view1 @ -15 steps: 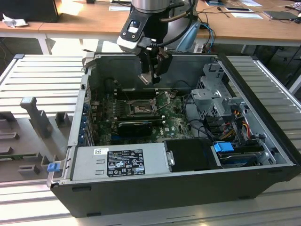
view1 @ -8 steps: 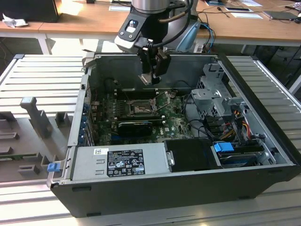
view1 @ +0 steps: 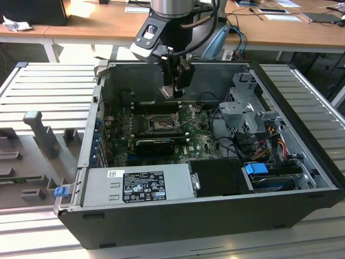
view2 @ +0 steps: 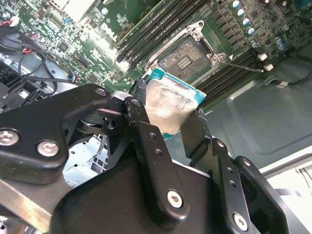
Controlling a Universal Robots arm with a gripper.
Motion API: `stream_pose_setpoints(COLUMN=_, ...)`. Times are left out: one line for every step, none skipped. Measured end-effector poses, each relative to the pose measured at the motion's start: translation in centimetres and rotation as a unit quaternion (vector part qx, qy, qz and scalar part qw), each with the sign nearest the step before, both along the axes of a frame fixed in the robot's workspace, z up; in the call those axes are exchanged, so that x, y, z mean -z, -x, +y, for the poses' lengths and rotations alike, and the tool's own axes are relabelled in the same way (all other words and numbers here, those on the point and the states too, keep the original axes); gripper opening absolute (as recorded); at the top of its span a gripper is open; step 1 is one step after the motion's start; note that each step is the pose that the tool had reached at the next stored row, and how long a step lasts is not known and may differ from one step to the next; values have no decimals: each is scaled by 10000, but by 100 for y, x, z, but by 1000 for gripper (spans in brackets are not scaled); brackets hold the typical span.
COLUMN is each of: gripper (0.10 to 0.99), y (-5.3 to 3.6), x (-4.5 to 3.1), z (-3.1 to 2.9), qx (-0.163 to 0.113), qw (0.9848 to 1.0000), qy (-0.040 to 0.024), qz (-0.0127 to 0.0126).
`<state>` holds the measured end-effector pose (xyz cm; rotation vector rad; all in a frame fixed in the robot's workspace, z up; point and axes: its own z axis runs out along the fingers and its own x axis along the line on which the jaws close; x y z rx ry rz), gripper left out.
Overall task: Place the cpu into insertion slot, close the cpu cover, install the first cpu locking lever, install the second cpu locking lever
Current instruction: 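Place the cpu into insertion slot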
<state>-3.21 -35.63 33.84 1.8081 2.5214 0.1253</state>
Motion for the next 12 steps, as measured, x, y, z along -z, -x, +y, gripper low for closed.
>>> stream_pose_setpoints(gripper=525, y=0, x=7, z=0, qx=0, qw=10000, qy=0, qz=0)
stream_pose_setpoints(gripper=525, y=0, x=13, z=0, qx=0, qw=10000, qy=0, qz=0)
stream_pose_setpoints(gripper=525, y=0, x=17, z=0, qx=0, qw=10000, qy=0, qz=0)
stream_pose_setpoints(gripper=525, y=0, x=24, z=0, qx=0, qw=10000, qy=0, qz=0)
stream_pose_setpoints(gripper=525, y=0, x=33, z=0, qx=0, qw=10000, qy=0, qz=0)
stream_pose_setpoints(gripper=525, y=0, x=46, z=0, qx=0, qw=10000, qy=0, qz=0)
stream_pose_setpoints(gripper=525, y=0, x=55, z=0, qx=0, qw=10000, qy=0, qz=0)
stream_pose_setpoints(gripper=525, y=0, x=67, z=0, qx=0, qw=10000, qy=0, qz=0)
stream_pose_setpoints(gripper=525, y=0, x=73, z=0, qx=4, qw=10000, qy=1, qz=0)
stream_pose_setpoints(gripper=525, y=0, x=74, z=0, qx=28, qw=10000, qy=2, qz=1)
stream_pose_setpoints(gripper=525, y=0, x=76, z=0, qx=58, qw=10000, qy=1, qz=0)
stream_pose_setpoints(gripper=525, y=0, x=80, z=0, qx=147, qw=9999, qy=0, qz=0)
